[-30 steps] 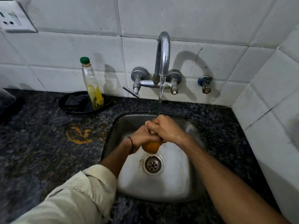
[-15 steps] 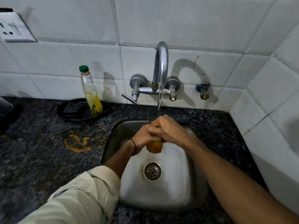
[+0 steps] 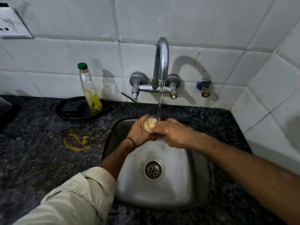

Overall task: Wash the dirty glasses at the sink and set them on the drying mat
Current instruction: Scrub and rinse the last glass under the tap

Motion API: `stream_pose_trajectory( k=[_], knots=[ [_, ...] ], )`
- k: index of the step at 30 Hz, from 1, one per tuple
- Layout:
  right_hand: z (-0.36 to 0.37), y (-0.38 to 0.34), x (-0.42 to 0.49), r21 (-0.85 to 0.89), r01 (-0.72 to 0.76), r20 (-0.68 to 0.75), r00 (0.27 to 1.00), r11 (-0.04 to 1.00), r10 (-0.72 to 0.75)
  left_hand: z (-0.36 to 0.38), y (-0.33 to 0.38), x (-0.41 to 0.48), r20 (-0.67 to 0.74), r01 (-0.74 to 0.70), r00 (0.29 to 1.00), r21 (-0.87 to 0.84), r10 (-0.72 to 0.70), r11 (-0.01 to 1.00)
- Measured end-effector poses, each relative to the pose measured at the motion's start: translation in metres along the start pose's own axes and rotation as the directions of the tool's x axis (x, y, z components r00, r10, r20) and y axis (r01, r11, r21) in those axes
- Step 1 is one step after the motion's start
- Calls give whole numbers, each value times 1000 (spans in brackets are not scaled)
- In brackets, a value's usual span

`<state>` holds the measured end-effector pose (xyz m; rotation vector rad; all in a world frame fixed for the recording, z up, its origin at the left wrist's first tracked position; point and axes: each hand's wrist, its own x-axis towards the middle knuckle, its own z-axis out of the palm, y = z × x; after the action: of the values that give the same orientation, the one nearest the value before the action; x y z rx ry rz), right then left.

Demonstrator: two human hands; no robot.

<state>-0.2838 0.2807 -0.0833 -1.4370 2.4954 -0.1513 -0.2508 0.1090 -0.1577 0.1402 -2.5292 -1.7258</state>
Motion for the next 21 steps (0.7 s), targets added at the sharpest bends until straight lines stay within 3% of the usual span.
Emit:
stream_pose_trajectory(
  k=[2, 3, 5, 8, 10, 12, 14, 16, 18, 19, 21],
  knots=[
    [-16, 13, -1, -266, 86, 169, 985, 960, -41, 1, 3, 3, 100, -38, 994, 54, 32, 998],
    [-19, 14, 2, -308, 81, 192, 981, 948, -22, 4, 5, 3, 115, -39, 993, 56, 32, 998],
    [-18, 4, 13, -241, -92, 192, 971, 966, 140, 10, 10, 2, 118, -43, 992, 73, 34, 996],
    [-5, -18, 25, 51, -374, 101, 924, 926, 368, 15, 13, -7, 69, -42, 997, -2, 42, 999],
    [10, -32, 35, 357, -514, 33, 841, 780, 540, 18, 13, -12, -37, -20, 999, 16, 20, 1000],
    [32, -57, 45, 699, -476, -59, 706, 534, 706, 21, 10, -14, -108, 24, 994, 120, -11, 992],
    [55, -73, 43, 825, -315, -191, 624, 468, 757, 19, 4, -13, -117, 50, 993, 152, -33, 987],
    [67, -67, 26, 796, -170, -311, 708, 580, 634, 10, 6, -13, -68, 2, 998, 165, 9, 986],
    [72, -36, 10, 531, -84, -375, 869, 843, 323, 0, 8, -15, 44, -52, 998, 204, 44, 978],
    [69, -18, 5, 291, -90, -307, 934, 952, 182, -4, 12, -17, 95, -54, 995, 224, 34, 973],
    [57, 11, 4, -66, -107, -58, 993, 992, 103, -2, 10, -16, 173, -42, 985, 273, -6, 961]
  ],
)
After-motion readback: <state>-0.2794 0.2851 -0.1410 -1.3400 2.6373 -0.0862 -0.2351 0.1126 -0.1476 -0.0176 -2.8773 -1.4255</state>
